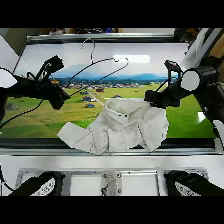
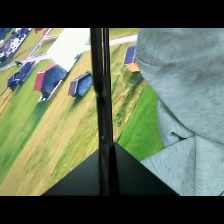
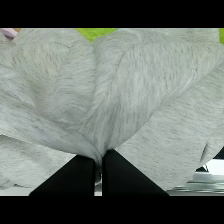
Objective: Fold the clothes and pants, and hang the long-sleeved shirts on hangers.
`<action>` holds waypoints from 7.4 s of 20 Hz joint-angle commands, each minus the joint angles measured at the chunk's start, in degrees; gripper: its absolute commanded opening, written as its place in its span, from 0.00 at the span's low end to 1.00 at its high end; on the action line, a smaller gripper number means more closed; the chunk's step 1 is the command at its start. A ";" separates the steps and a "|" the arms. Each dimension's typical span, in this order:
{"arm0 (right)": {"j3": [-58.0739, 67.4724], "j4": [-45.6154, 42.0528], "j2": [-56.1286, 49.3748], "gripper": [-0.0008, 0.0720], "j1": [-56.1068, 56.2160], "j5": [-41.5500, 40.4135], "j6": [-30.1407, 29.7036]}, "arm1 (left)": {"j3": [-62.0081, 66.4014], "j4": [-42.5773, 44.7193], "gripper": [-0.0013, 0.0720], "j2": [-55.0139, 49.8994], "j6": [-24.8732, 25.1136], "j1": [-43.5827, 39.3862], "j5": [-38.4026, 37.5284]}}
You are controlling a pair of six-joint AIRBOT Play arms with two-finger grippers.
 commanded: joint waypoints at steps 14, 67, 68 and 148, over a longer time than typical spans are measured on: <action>5.29 5.18 0.07 0.04 -0.55 1.38 -0.17 | -9.22 -21.05 0.03 -7.82 38.49 14.67 -19.96; 22.27 13.09 -11.08 0.04 16.68 -1.14 -11.04 | -20.65 -25.33 0.03 -11.28 41.86 -3.17 0.24; 22.27 13.09 -11.08 0.04 16.68 -1.11 -11.04 | -20.65 -25.33 0.03 -11.28 41.86 -3.17 0.24; -31.21 69.99 -3.21 0.04 -28.98 8.72 -120.89 | -20.65 -25.20 0.03 -11.28 41.81 -3.17 -3.89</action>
